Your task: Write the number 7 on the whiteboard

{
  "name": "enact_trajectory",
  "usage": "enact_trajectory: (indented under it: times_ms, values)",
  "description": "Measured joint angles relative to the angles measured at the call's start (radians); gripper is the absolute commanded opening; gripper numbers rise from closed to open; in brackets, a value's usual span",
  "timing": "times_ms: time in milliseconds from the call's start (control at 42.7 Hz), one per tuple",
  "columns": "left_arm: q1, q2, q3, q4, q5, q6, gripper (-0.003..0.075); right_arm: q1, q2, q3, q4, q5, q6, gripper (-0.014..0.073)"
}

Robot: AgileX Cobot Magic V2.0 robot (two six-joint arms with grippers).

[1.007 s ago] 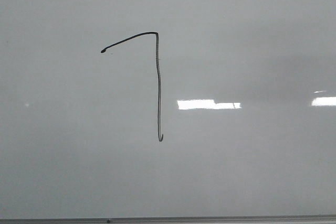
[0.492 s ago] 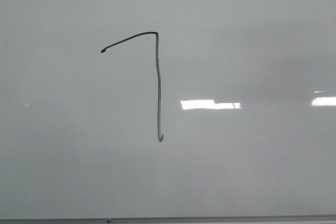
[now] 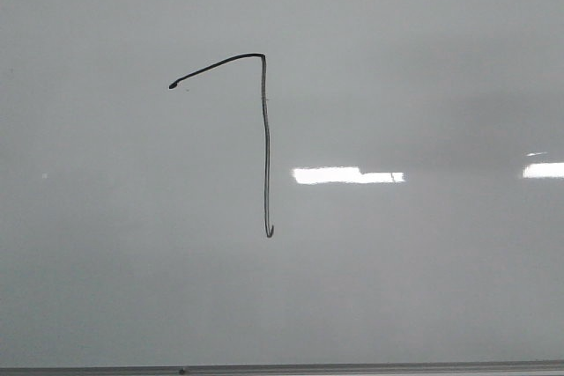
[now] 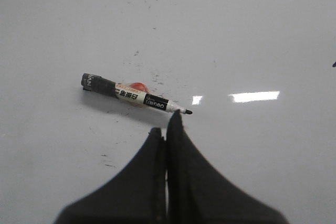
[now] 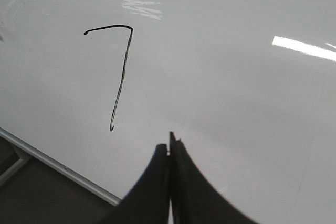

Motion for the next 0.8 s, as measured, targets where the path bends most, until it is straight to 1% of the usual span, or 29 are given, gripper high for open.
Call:
enact_trajectory:
  times_ms: [234, 351, 422, 515, 656, 750, 797]
  values:
    - [0.0, 0.0, 0.0, 0.0, 0.0, 0.0, -0.002, 0.0, 0.0, 0.009, -0.018, -0.027, 0.0, -0.0059]
    - [0.0, 0.0, 0.0, 0.0, -0.001, 0.0, -0.002, 0.0, -0.023, 0.04, -0.094, -0.098, 0.044, -0.0059]
    - [0.0, 0.0, 0.0, 0.0, -0.001, 0.0, -0.002, 0.0, -0.053, 0.079, -0.173, -0.166, 0.135, -0.0059]
    - [0.0, 0.0, 0.0, 0.0, -0.001, 0.0, -0.002, 0.0, -0.106, 0.158, -0.304, -0.275, 0.323, -0.0059]
    - [0.0, 0.0, 0.0, 0.0, -0.001, 0.0, -0.002, -0.02, -0.19, 0.31, -0.468, -0.424, 0.552, -0.0059]
    - [0.0, 0.0, 0.0, 0.0, -0.001, 0.0, -0.002, -0.056, -0.248, 0.393, -0.518, -0.492, 0.634, -0.0059]
    - [0.0, 0.0, 0.0, 0.0, -0.001, 0.0, -0.002, -0.082, -0.274, 0.432, -0.53, -0.503, 0.652, -0.0059]
